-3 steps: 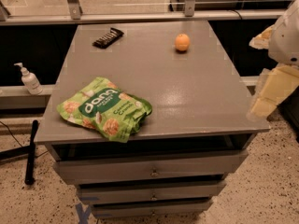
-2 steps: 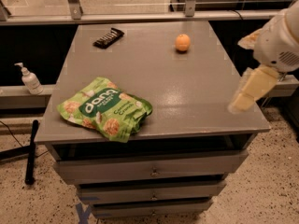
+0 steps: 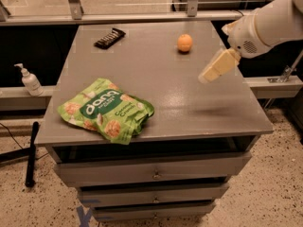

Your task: Move orange near green rice chip bag

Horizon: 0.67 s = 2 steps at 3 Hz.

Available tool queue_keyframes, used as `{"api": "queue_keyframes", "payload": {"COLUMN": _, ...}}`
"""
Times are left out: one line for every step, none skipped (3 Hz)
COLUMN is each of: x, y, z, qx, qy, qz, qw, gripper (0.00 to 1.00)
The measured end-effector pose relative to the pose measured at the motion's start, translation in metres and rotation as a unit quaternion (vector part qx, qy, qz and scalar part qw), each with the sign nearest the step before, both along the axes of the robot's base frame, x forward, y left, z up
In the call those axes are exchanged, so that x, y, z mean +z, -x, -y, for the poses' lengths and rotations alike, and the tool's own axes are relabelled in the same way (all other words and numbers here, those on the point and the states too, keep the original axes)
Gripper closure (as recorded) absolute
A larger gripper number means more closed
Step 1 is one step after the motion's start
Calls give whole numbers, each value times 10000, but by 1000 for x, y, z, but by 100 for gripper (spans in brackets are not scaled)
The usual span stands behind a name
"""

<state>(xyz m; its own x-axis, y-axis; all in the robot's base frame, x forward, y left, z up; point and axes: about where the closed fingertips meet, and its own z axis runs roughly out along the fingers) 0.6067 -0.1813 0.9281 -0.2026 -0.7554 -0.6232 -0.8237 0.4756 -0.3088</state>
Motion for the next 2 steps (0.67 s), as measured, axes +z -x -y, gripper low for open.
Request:
{"api": "queue_keyframes", "payload": {"x": -12, "y": -56, "z": -6, "qx": -233, "qy": -499, "qz": 194, "qw": 9983, "gripper": 0}}
{"api": "queue_keyframes", "payload": {"x": -28, "y": -110, "z": -8, "qx": -476, "qy": -1159, "qz": 264, "qw": 9918, "gripper": 0}}
